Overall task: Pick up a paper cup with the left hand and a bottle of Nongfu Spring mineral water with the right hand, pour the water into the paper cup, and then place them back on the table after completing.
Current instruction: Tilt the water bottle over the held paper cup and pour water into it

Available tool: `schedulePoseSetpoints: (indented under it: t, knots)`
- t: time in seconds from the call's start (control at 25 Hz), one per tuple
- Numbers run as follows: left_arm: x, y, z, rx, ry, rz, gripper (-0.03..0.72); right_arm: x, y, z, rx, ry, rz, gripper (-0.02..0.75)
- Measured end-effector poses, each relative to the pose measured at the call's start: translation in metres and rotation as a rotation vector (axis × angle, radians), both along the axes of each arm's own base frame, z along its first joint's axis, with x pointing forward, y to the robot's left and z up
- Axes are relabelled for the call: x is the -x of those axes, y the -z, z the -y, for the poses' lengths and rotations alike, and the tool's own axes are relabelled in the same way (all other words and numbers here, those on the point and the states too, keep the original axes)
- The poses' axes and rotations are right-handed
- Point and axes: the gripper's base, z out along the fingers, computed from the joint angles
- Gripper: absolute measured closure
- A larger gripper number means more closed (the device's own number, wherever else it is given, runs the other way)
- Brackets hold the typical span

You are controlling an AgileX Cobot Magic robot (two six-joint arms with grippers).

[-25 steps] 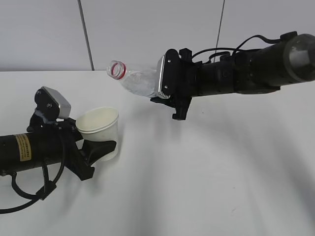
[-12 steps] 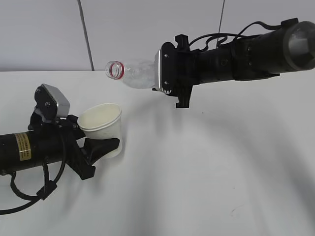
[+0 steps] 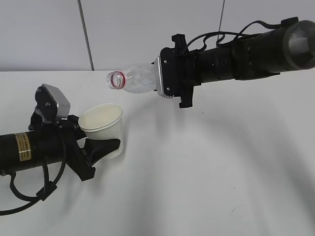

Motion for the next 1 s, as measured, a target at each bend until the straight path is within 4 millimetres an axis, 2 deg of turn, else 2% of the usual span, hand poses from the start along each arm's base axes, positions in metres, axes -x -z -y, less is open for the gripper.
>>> schedulePoseSetpoints:
  t: [0.64,1.0]
  knots:
    - [0.0,0.001,0.0,-0.024,0.02,-0.002,0.295,-0.006,-0.014,-0.002,0.086,-0.065,0.105,0.29]
    - [0.003,0.002,0.006,-0.031,0.048,-0.003,0.295,0.0,-0.015,-0.02,0.163,-0.117,0.149,0.29]
